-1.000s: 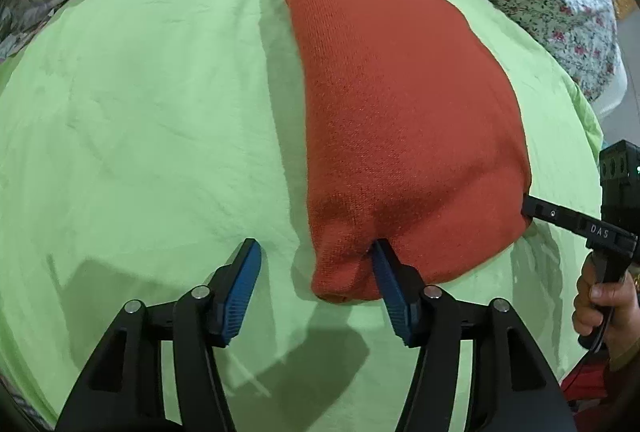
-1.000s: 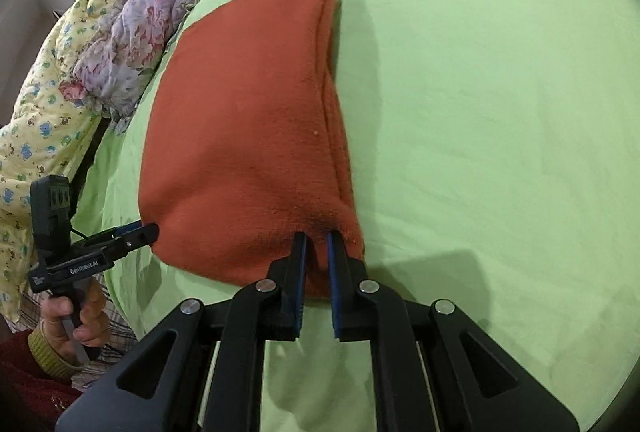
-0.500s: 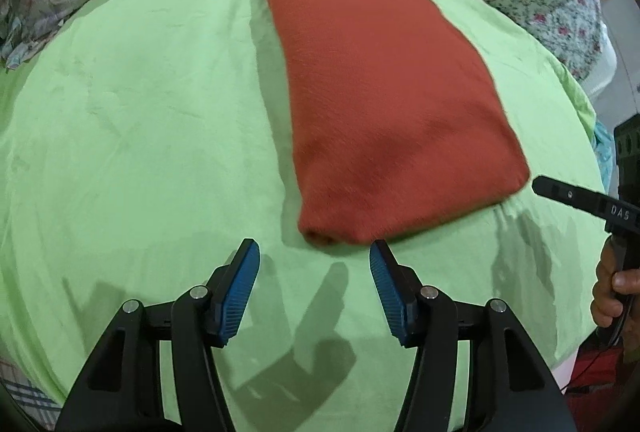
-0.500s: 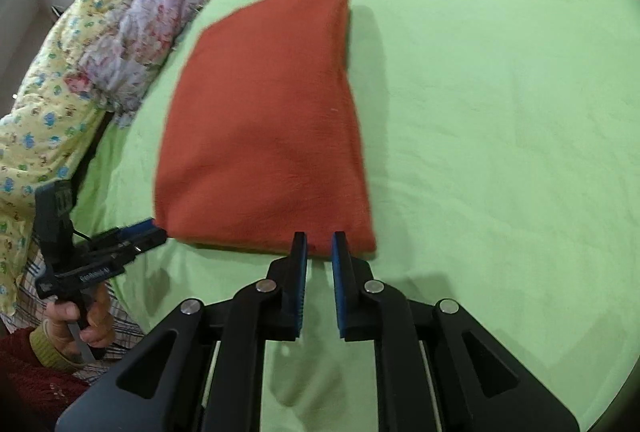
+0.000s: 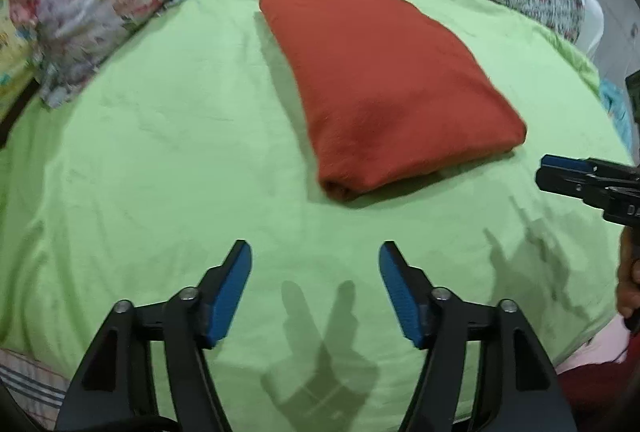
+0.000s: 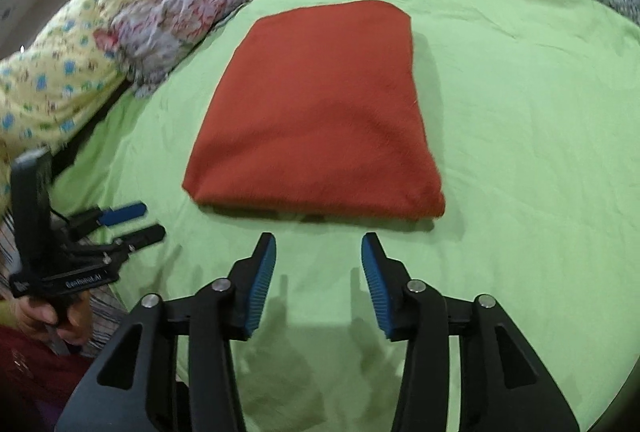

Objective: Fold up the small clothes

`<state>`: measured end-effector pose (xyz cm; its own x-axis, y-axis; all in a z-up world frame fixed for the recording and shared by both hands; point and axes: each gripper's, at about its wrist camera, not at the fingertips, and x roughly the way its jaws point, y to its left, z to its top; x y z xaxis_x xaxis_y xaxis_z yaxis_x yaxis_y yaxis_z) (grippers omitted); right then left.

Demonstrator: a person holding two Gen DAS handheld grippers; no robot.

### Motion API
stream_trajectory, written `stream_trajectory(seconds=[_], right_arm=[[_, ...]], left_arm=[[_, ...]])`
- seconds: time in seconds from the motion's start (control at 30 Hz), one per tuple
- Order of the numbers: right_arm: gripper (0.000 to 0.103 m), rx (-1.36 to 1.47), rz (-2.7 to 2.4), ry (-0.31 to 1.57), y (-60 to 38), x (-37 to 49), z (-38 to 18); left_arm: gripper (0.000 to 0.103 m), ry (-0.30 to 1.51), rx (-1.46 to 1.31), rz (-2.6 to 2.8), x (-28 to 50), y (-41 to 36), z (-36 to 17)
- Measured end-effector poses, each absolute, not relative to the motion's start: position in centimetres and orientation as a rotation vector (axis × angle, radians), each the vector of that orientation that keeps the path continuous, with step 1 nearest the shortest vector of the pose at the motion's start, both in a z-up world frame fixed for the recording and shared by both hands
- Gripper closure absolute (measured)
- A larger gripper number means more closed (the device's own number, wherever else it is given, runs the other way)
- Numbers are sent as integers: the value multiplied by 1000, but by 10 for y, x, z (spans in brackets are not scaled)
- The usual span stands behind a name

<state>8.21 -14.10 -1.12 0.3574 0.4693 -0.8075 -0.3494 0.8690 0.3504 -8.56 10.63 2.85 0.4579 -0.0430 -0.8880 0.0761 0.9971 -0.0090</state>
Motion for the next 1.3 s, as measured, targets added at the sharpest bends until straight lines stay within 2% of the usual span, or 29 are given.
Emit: stream_trajectory(seconds=[0.3, 0.53, 0.7, 0.97, 1.3], right_arm=[[41, 95, 520, 1061, -129, 50, -16], [28, 48, 511, 911, -122, 38, 15], [17, 29, 495, 837, -123, 39, 31], [17, 89, 464, 943, -123, 72, 6], [17, 95, 481, 1005, -108, 97, -7]], left_arm=[[32, 1065, 95, -84, -102, 111, 32], [22, 948, 83, -86, -102, 116, 66], [17, 952, 77, -86, -88, 112, 68], [17, 1051, 89, -65, -58, 105, 41], [17, 1089, 73, -27, -30, 109, 36]])
